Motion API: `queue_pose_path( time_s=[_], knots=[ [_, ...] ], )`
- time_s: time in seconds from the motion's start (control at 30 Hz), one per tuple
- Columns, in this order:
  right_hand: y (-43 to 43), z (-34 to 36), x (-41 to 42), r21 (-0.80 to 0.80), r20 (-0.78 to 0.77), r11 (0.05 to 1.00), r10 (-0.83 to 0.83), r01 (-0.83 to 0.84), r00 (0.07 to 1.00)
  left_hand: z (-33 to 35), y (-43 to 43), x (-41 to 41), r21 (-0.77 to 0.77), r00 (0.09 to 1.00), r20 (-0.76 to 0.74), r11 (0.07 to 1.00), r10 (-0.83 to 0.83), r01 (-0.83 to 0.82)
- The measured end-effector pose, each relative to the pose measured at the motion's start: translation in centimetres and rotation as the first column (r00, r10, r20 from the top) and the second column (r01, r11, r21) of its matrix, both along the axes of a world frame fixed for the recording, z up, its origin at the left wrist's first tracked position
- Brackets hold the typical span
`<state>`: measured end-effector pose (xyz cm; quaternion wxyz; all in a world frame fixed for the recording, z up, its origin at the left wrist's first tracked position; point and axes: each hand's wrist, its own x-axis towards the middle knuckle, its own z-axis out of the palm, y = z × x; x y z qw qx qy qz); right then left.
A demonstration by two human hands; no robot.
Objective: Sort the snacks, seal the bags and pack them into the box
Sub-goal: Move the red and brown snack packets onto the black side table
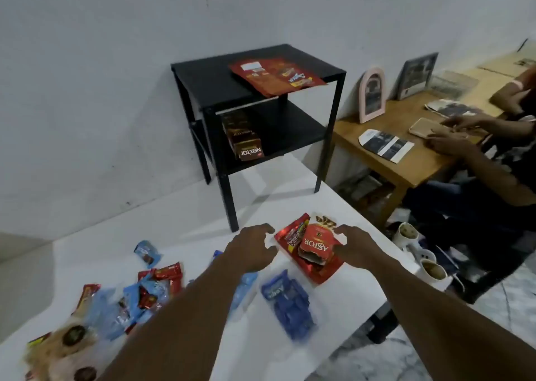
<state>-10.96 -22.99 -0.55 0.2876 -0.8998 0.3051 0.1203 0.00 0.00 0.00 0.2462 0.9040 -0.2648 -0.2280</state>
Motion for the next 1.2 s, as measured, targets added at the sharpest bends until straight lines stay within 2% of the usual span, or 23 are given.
queue_pose_path(
  time_s=[0.1,0.2,0.43,0.57,0.73,0.93,1.13,1.2],
  knots=[
    [-2.8,-2.8,1.3,-0.004,-0.053,0.999,0.047,-0.048,0.997,-2.6,-4.9,0.5,0.049,1.0,0.011,0.999,-0.012,0.011],
    [-5.1,-5.8,2.2,0.02,-0.105,0.997,0.08,-0.078,0.991,-5.3,-8.8,0.3,0.077,0.999,-0.044,0.997,0.003,0.001],
    [-8.2,-9.4,5.2,0.097,-0.044,0.991,0.094,-0.089,0.995,-10.4,-12.4,0.0,0.112,0.983,-0.137,0.988,0.12,-0.105],
    [-7.7,-10.6,6.3,0.135,0.006,0.988,0.077,-0.077,0.997,-12.6,-12.5,0.9,0.224,0.975,-0.126,0.962,0.186,-0.155],
    [-7.0,-12.7,8.0,-0.004,-0.06,0.971,0.237,-0.238,0.97,-14.5,-13.1,2.1,0.291,0.952,-0.116,0.927,0.282,-0.239],
    [-8.2,-13.9,9.3,-0.043,-0.137,0.984,0.167,-0.175,0.976,-15.6,-14.2,2.9,0.311,0.922,-0.08,0.888,0.379,-0.339],
    [-7.9,-15.7,9.5,-0.089,-0.104,0.996,0.012,-0.021,0.994,-16.0,-15.0,3.3,0.208,0.87,-0.091,0.864,0.484,-0.459],
    [-7.8,-16.3,9.3,-0.075,-0.072,0.997,0.012,-0.017,0.997,-16.1,-15.2,3.1,0.186,0.866,-0.087,0.862,0.492,-0.471]
  ],
)
